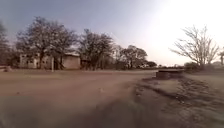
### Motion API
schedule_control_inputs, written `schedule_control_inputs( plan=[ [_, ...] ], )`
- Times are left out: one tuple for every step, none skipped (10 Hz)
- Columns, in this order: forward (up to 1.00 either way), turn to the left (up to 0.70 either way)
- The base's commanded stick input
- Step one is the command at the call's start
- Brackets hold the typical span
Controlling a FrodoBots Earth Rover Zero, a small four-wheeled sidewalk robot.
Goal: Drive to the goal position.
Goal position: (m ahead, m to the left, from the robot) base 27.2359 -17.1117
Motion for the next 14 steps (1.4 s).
schedule_control_inputs(
  plan=[
    [0.70, 0.00],
    [0.70, 0.00],
    [0.70, 0.00],
    [0.70, 0.00],
    [0.70, 0.00],
    [0.70, 0.00],
    [0.70, 0.00],
    [0.70, 0.00],
    [0.70, 0.00],
    [0.70, 0.00],
    [0.69, 0.00],
    [0.69, 0.00],
    [0.69, 0.00],
    [0.69, 0.00]
  ],
)
